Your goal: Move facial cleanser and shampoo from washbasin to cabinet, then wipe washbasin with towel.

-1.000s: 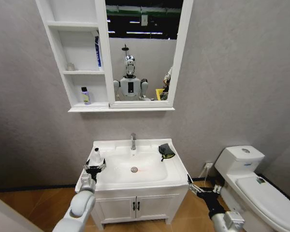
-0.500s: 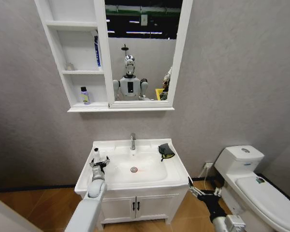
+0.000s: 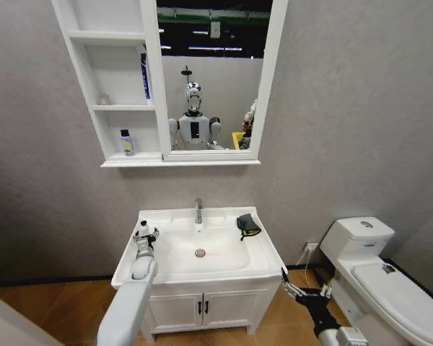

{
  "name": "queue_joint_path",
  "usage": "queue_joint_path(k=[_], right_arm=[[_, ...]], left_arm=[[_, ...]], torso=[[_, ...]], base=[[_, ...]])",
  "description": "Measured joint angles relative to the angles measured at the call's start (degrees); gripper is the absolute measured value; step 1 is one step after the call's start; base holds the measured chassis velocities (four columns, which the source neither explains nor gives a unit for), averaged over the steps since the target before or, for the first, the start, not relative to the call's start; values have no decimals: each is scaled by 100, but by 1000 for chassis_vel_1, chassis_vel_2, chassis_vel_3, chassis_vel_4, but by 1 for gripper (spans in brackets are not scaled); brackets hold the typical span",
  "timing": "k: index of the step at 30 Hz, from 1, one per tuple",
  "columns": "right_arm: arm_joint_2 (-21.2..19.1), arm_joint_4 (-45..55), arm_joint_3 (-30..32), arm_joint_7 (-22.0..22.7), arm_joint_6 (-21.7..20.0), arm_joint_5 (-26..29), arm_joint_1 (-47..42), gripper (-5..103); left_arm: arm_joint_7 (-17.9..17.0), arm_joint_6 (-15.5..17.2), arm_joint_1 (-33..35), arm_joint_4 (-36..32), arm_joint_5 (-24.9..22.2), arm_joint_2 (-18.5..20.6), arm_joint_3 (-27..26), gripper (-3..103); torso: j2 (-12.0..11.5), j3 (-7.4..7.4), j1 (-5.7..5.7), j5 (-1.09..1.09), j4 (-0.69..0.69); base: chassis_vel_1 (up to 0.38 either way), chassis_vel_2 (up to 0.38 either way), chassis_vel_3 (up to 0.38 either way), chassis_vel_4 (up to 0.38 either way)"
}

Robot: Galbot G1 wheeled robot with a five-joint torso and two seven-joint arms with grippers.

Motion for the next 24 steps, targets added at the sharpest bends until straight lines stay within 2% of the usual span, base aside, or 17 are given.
queue_joint_path(k=[1,2,4,5,7,8,10,11,14,15,16,17,18,19,21,22,24], right_arm=[[0,5,1,0,-6,0,14,100],[0,5,1,0,-6,0,14,100],[0,21,13,5,-26,1,59,100],[0,21,13,5,-26,1,59,100],[-2,27,17,10,-51,-8,97,100],[-2,27,17,10,-51,-8,97,100],[5,52,8,16,-109,-15,123,100],[5,52,8,16,-109,-15,123,100],[24,65,-22,22,-169,-26,174,100],[24,65,-22,22,-169,-26,174,100],[23,55,-27,23,-180,-34,192,100],[18,34,-34,24,-195,-50,219,100],[18,34,-34,24,-195,-50,219,100],[12,21,-52,24,-223,-63,258,100],[2,3,-88,25,-263,-90,319,100],[2,3,-88,25,-263,-90,319,100],[-4,-6,-129,24,-295,-122,364,100]], left_arm=[[12,0,2,-2,-9,2,0,70],[12,0,2,-2,-9,2,0,70],[27,11,12,-32,-35,3,2,59],[27,11,12,-32,-35,3,2,59],[57,44,41,-70,-53,11,3,47],[57,44,41,-70,-53,11,3,47],[11,279,168,-312,-89,65,4,36],[11,279,168,-312,-89,65,4,36],[-425,909,602,-1595,-404,394,58,32],[-425,909,602,-1595,-404,394,58,32],[-578,1155,748,-2149,-601,591,97,32],[-821,1577,868,-2919,-992,924,166,32],[-821,1577,868,-2919,-992,924,166,32],[-1073,2039,867,-3655,-1445,1239,215,32],[-1559,2748,617,-4510,-2389,1728,283,32],[-1559,2748,617,-4510,-2389,1728,283,32],[-2059,3203,158,-5013,-3488,2205,356,32]], torso=[[0,0,0,1,0],[0,0,0,1,0],[0,0,0,1,0],[0,0,0,1,0],[0,0,0,0,0],[0,0,0,0,0],[0,0,1,0,-2],[0,0,1,0,-2],[0,0,1,1,0],[0,0,1,1,0],[1,-1,0,1,1],[0,0,0,-3,3],[0,0,0,-3,3],[0,-1,0,-1,1],[2,-2,-2,2,0],[2,-2,-2,2,0],[1,-1,-1,0,-1]], base=[[0,0,0,0],[0,0,0,0],[0,0,0,0],[0,0,0,0],[0,0,0,0],[0,0,0,0],[0,0,0,0],[0,0,0,0],[0,0,0,0],[0,0,0,0],[0,0,0,0],[0,0,0,0],[0,0,0,0],[0,0,0,0],[0,0,0,0],[0,0,0,0],[0,0,0,0]])
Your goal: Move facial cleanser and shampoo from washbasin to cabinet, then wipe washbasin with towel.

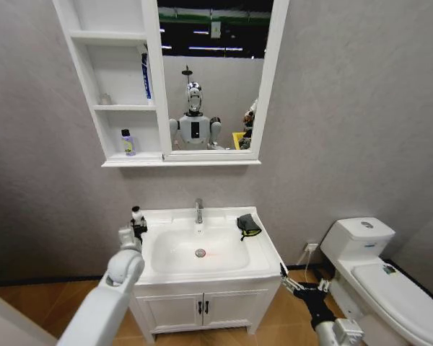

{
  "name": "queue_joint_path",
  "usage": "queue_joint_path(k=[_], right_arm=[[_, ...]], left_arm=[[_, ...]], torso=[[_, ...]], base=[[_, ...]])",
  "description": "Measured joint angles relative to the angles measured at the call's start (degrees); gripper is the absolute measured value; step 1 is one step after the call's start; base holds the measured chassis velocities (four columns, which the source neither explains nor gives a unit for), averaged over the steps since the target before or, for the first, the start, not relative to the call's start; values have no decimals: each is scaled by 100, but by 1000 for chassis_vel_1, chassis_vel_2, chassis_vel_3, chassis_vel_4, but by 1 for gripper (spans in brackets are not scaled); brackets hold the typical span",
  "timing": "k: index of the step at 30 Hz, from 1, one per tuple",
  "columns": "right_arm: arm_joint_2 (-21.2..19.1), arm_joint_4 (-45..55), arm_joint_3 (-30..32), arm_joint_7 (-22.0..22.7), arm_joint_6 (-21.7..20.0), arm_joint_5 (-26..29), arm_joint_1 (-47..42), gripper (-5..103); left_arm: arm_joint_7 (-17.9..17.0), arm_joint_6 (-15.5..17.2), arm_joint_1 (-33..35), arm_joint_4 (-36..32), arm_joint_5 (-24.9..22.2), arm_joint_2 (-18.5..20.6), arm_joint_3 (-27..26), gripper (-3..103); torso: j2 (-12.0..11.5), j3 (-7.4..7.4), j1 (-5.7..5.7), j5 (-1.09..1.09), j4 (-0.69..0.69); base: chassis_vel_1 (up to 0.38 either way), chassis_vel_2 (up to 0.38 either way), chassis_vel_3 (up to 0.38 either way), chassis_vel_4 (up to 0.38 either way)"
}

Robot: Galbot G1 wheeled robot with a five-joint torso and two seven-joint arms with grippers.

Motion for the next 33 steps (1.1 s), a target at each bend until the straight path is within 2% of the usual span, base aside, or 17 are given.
queue_joint_path(k=[1,3,4,5,7,8,9,11,12,14,17,19,20,23,27,31,33], right_arm=[[0,0,0,0,0,0,0,100],[3,-2,-27,-1,-24,-25,20,100],[6,-7,-33,-1,-27,-33,26,100],[6,-7,-33,-1,-27,-33,26,100],[16,-27,-43,-4,-29,-47,38,100],[16,-27,-43,-4,-29,-47,38,100],[21,-34,-48,-7,-29,-54,39,100],[21,-36,-49,-11,-29,-58,27,100],[21,-36,-49,-11,-29,-58,27,100],[22,-21,-13,-11,-27,-49,-7,100],[19,-13,16,-11,-20,-31,-36,100],[-6,0,95,-11,36,31,-136,100],[-6,0,95,-11,36,31,-136,100],[-41,-46,150,-12,133,84,-202,100],[-39,-55,121,-13,147,98,-181,100],[-59,-56,115,-14,143,102,-141,100],[-88,-59,127,-14,139,124,-124,100]], left_arm=[[0,0,0,0,0,0,0,32],[-446,293,-625,-271,-1241,557,105,32],[-521,381,-928,-272,-1569,762,157,32],[-521,381,-928,-272,-1569,762,157,32],[-555,517,-1847,34,-2050,1091,442,32],[-555,517,-1847,34,-2050,1091,442,32],[-553,532,-2305,306,-2171,1141,672,32],[-474,563,-3176,923,-2369,1100,1178,32],[-474,563,-3176,923,-2369,1100,1178,32],[-383,577,-3946,1564,-2561,950,1586,32],[-303,577,-4306,1910,-2570,861,1785,32],[19,577,-4890,2565,-2509,682,2082,32],[19,577,-4890,2565,-2509,682,2082,32],[575,571,-5357,3306,-2215,497,2370,32],[1032,557,-5539,3960,-1880,250,2484,32],[1283,470,-5589,4317,-1677,87,2503,32],[1500,398,-5621,4604,-1383,-26,2503,32]], torso=[[0,0,0,0,0],[0,0,1,0,0],[0,0,0,-1,0],[0,0,0,-1,0],[0,0,0,1,4],[0,0,0,1,4],[0,0,0,0,0],[-1,2,2,-1,0],[-1,2,2,-1,0],[-2,2,3,2,-1],[-2,2,3,2,-2],[-2,2,3,1,-2],[-2,2,3,1,-2],[-2,1,2,1,2],[-2,1,2,1,1],[-2,2,2,0,0],[-2,1,2,1,0]], base=[[0,0,0,0],[0,0,0,0],[0,0,0,0],[0,0,0,0],[0,0,0,0],[0,0,0,0],[0,0,0,0],[0,0,0,0],[0,0,0,0],[0,0,0,0],[0,0,0,0],[0,0,0,0],[0,0,0,0],[0,0,0,0],[0,0,0,0],[0,0,0,0],[0,0,0,0]])
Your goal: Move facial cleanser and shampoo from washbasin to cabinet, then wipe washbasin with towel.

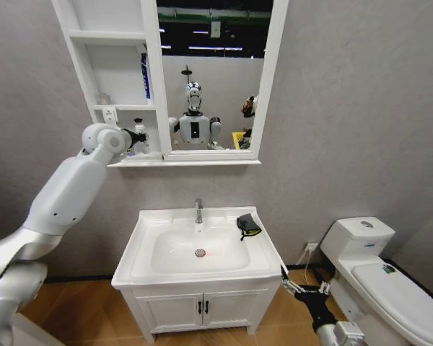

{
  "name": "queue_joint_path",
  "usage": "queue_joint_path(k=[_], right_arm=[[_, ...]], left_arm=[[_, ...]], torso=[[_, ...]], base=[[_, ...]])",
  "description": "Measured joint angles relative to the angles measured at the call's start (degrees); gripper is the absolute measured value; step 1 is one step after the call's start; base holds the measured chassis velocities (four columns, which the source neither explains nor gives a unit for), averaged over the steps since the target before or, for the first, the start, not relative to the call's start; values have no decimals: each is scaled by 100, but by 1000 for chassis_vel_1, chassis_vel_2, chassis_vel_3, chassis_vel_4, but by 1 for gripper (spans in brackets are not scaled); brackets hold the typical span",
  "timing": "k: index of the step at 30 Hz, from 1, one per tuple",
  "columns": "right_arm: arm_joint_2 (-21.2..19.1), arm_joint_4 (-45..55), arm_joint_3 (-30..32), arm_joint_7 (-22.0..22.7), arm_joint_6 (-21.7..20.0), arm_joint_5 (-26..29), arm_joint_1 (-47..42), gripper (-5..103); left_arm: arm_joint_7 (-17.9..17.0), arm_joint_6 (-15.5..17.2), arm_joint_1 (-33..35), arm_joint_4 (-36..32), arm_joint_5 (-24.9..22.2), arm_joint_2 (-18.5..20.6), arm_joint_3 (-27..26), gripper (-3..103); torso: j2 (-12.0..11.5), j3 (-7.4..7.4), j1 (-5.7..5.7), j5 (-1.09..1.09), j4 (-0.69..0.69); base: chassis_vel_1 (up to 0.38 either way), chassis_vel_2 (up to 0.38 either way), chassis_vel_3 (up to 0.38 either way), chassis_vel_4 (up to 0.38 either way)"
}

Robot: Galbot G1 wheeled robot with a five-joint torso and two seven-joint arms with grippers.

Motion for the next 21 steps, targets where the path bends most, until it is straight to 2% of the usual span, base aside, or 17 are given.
queue_joint_path(k=[8,17,19,21], right_arm=[[-25,-38,66,-7,19,56,-38,100],[-7,-76,60,-13,73,70,-78,100],[5,-76,59,-13,73,70,-69,100],[25,-76,44,-13,72,68,-54,100]], left_arm=[[338,-178,-142,669,481,-205,-61,32],[416,-221,-191,920,619,-326,-82,31],[415,-221,-195,947,632,-353,-87,28],[416,-264,-196,981,666,-393,-91,36]], torso=[[0,0,-1,0,1],[1,0,-1,0,1],[1,0,-1,0,1],[1,0,-1,0,0]], base=[[0,0,0,0],[0,0,0,0],[0,0,0,0],[0,0,0,0]])
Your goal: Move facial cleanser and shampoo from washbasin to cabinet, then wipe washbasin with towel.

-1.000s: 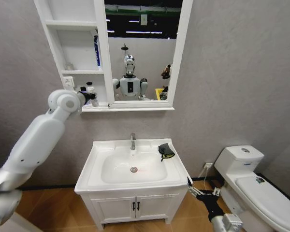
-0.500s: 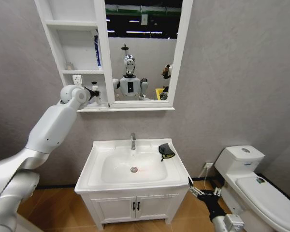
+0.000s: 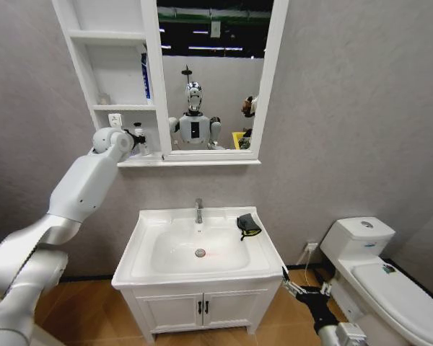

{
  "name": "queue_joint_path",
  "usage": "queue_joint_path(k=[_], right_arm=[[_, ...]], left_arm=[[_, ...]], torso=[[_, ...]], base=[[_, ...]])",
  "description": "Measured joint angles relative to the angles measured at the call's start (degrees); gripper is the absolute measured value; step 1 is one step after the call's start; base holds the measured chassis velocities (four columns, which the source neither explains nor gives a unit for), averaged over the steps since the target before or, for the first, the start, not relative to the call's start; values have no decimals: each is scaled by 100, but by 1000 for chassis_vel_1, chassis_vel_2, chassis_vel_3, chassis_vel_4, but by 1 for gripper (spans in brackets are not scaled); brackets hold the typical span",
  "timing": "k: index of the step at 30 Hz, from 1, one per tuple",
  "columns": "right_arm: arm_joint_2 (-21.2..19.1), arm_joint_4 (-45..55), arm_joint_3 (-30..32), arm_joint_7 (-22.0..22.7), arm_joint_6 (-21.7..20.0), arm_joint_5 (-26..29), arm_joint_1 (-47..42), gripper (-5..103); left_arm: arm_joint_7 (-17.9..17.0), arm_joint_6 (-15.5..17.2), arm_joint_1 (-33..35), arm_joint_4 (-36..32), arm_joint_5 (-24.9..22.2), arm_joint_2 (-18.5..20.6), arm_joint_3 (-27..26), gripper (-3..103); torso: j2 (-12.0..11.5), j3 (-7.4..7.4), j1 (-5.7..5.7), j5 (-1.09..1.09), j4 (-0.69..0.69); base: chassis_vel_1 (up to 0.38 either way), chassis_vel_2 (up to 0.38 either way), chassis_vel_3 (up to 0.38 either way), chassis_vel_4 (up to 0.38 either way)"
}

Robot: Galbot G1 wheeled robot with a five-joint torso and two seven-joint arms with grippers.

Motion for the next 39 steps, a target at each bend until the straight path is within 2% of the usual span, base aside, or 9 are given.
queue_joint_path(k=[11,13,18,25,31,34,36,37,39], right_arm=[[19,-30,-19,1,-1,-26,-18,100],[18,-33,-19,2,-1,-30,-17,100],[21,-37,-33,2,-1,-48,-11,100],[28,-40,-40,3,-1,-67,-8,100],[35,-42,-41,10,-1,-74,-3,100],[46,-38,-46,18,-1,-81,-8,100],[51,-2,-71,54,-10,-81,-15,100],[51,-2,-71,54,-10,-81,-15,100],[38,27,-102,59,-59,-94,15,100]], left_arm=[[18,-72,114,-62,49,60,-113,80],[32,-78,134,-83,49,70,-131,80],[89,-111,268,-293,6,138,-198,99],[94,-112,428,-516,-16,195,-285,100],[-123,-108,826,-1354,-118,429,-522,100],[-358,-140,1365,-2275,-292,711,-869,100],[-847,-142,2182,-3325,-712,1155,-1229,100],[-847,-142,2182,-3325,-712,1155,-1229,100],[-1110,-177,3103,-4346,-796,1522,-1745,100]], torso=[[0,0,0,0,1],[0,0,0,-1,1],[0,0,0,0,1],[0,0,0,0,0],[0,0,0,-1,0],[1,-1,0,2,-3],[0,-1,0,-4,1],[0,-1,0,-4,1],[0,-2,0,0,2]], base=[[0,0,0,0],[0,0,0,0],[0,0,0,0],[0,0,0,0],[0,0,0,0],[0,0,0,0],[0,0,0,0],[0,0,0,0],[0,0,0,0]])
